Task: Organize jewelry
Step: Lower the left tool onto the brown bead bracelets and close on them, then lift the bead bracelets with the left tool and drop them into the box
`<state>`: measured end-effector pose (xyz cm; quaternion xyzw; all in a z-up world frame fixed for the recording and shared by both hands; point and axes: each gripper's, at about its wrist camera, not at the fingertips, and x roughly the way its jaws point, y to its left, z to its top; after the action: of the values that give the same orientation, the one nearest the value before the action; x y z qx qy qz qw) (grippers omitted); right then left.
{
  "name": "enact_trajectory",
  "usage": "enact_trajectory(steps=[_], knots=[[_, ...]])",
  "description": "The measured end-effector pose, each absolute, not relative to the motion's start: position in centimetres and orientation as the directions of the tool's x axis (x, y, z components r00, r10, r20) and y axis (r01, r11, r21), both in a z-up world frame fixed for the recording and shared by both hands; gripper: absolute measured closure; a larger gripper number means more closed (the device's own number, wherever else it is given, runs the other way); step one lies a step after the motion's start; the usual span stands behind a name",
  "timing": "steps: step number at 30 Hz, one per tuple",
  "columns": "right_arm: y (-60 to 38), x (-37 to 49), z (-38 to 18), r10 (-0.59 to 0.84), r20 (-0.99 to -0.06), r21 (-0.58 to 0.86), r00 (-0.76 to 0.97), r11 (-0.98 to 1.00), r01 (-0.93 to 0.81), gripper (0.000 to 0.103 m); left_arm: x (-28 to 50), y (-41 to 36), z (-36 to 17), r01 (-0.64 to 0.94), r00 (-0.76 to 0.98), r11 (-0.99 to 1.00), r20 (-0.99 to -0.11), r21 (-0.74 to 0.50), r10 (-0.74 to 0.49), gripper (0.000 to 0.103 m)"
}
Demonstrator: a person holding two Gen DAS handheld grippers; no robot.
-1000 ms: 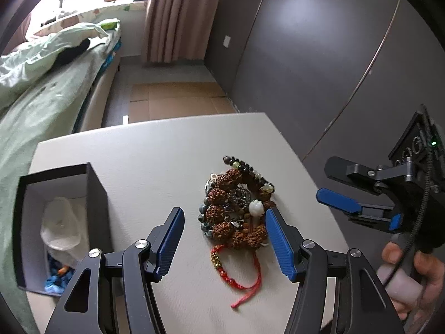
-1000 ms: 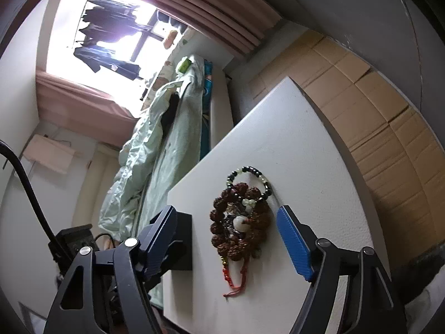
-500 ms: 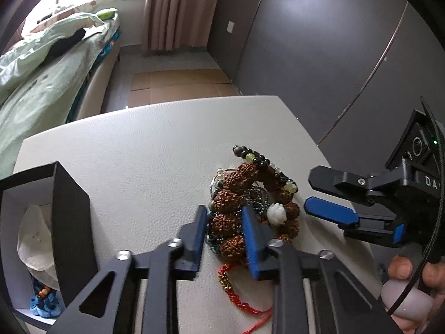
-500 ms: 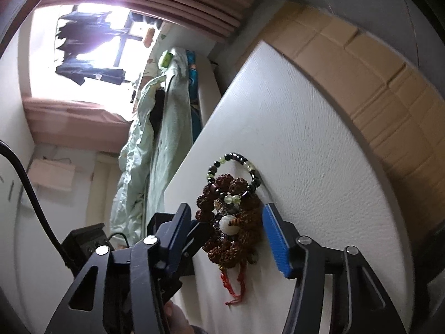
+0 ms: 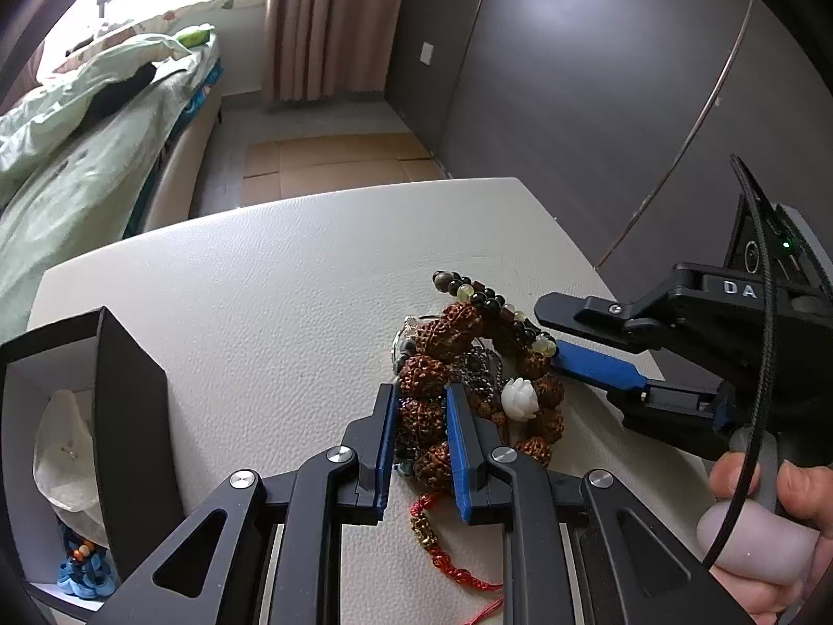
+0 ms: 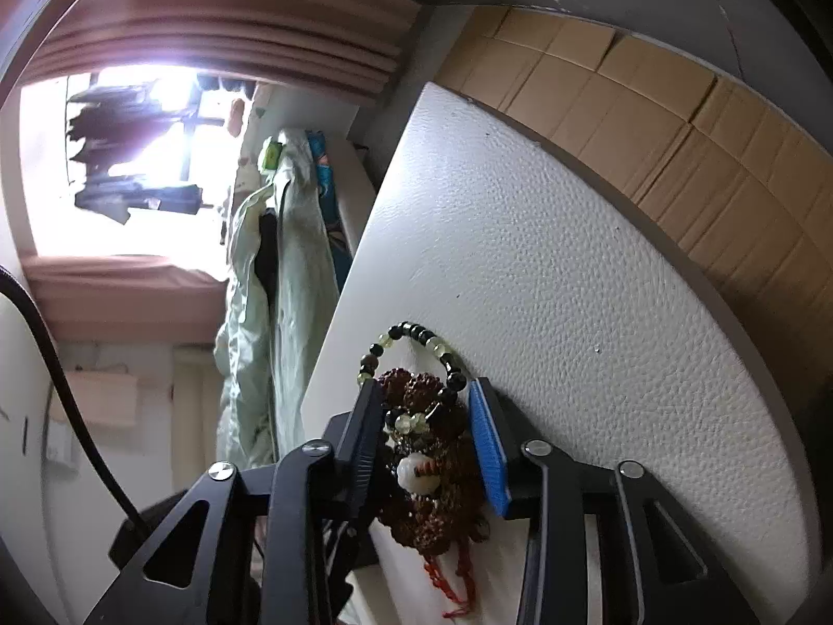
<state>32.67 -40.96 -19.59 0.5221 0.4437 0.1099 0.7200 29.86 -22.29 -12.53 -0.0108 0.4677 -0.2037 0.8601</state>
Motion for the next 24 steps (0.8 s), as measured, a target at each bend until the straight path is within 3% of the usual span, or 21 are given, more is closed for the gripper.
enact_trajectory(steps=[8, 10, 12, 24], knots=[[-40.8, 33.4, -19.6, 0.609, -0.549, 0.834, 0.573, 0.441, 0.33, 0.076, 29.4, -22.9, -11.7, 0.378, 0.494, 0.907, -0.788, -0.187, -0.369, 0.084], [-40.7, 33.5, -19.7, 0.602, -0.567, 0.822, 0.562, 0.464, 0.331, 0.09, 29.3, -22.7, -11.2, 0.379, 0.503, 0.907, -0.782, -0.183, -0.367, 0.084], [-40.7, 33.6, -20.0, 0.609, -0.563, 0.825, 0.558, 0.459, 0.331, 0.093, 29.2, -22.3, -10.6, 0.37, 0.512, 0.908, -0.772, -0.196, -0.376, 0.084], [-39.4, 32.2, -15.2, 0.653, -0.408, 0.889, 0.638, 0.444, 0.113, 0.093, 27.5, -20.5, -4.5, 0.38, 0.596, 0.901, -0.691, -0.207, -0.41, 0.084]])
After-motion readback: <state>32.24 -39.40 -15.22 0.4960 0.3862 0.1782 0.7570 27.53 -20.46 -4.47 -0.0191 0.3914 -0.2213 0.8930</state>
